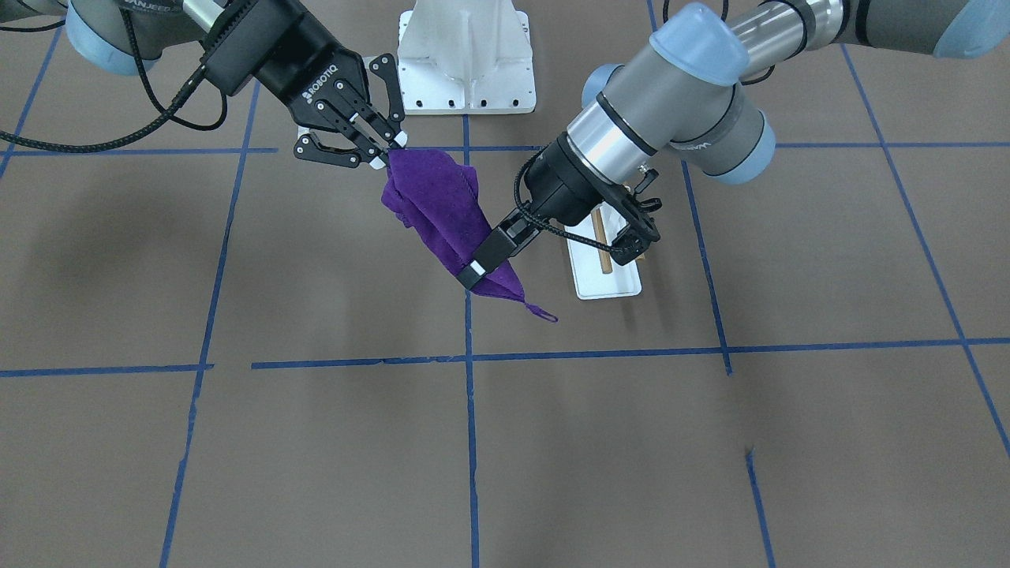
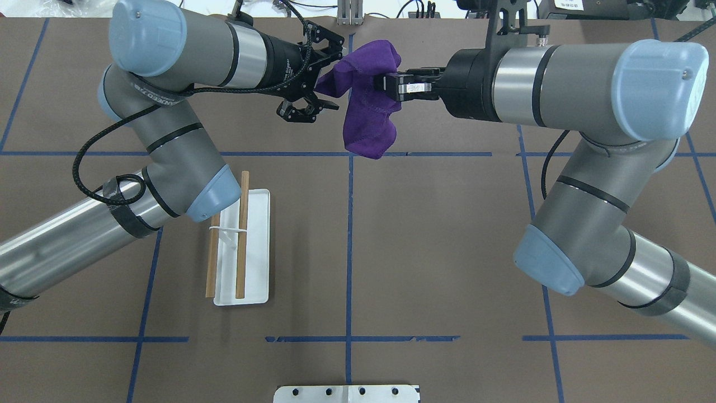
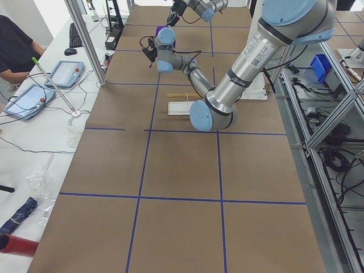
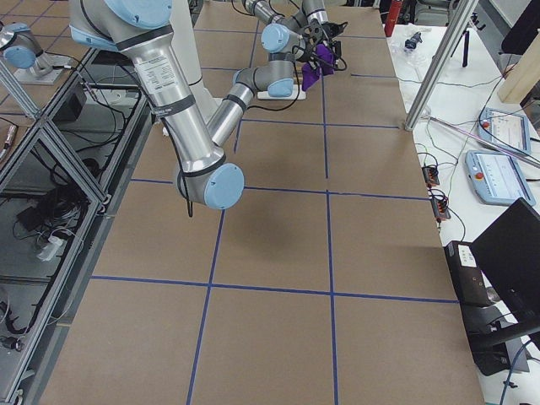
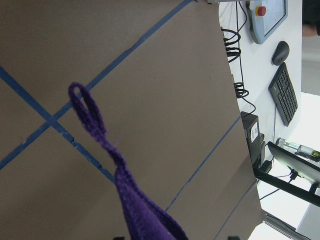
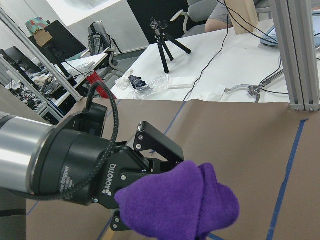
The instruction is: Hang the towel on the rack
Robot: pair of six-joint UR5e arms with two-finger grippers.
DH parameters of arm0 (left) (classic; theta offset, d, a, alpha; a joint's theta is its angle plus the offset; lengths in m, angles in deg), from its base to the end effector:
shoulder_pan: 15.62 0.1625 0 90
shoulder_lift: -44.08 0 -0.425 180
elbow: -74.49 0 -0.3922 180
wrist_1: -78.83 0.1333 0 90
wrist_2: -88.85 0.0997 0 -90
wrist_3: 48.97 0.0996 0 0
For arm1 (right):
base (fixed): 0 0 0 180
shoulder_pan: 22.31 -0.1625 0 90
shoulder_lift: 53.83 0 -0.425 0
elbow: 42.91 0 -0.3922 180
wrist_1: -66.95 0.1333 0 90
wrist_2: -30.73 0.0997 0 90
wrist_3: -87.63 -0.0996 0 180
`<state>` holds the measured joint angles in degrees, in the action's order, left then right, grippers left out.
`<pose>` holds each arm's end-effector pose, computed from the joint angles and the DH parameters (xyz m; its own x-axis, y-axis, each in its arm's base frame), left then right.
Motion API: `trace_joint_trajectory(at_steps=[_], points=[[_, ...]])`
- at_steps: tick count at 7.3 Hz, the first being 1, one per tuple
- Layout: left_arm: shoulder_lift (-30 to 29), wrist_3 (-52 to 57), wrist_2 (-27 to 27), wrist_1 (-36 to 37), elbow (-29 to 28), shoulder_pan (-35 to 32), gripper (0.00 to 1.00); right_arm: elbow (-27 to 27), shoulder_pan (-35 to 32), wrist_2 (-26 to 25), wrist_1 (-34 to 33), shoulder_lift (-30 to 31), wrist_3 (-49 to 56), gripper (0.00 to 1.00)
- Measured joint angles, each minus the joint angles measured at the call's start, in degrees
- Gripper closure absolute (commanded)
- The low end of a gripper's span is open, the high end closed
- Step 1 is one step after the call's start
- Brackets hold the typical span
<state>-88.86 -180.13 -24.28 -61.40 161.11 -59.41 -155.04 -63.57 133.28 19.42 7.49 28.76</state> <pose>0.4285 -0.5412 0.1245 -0.2302 -0.6177 -0.7519 0.2674 0.7028 -0.6592 -0.3347 -0.4421 0.1263 0.2117 -0.4856 0.8482 -0.4337 0.7311 0.5268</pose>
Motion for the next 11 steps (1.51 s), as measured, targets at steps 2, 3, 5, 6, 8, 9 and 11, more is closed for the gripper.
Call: trace_joint_trajectory(at_steps=[2,3,5,6,8,9,11], points=[[0.03,0.09,-0.06,-1.32,0.06,-0.15,1.0,-0.32,-0.04,0.62,-0.03,0.66,-0.1,0.0],[-0.03,0.03,-0.07,-1.62,0.21,-0.23,1.0,-1.18,-0.07,0.89,-0.25,1.72,-0.41,0.0],[-0.14,-0.23,-0.07,-2.46,0.98,-0.34,1.0,-4.89,-0.26,2.17,-0.8,7.41,-0.83,0.0],[-0.23,-0.36,-0.07,-2.64,1.8,-0.38,1.0,-8.01,-0.44,3.9,-0.87,12.52,-0.85,0.0],[-0.42,-0.55,-0.06,-2.47,3.15,-0.37,1.0,-13.86,-4.15,11.13,-0.85,24.49,-0.56,0.0],[-0.38,-0.52,0.05,-2.32,4.01,-0.34,1.0,-14.76,-8.77,16.92,-0.86,29.22,0.04,0.0],[0.0,0.15,3.2,-1.89,7.21,-0.2,1.0,-12.48,-17.18,23.92,-1.03,35.79,2.41,0.0]])
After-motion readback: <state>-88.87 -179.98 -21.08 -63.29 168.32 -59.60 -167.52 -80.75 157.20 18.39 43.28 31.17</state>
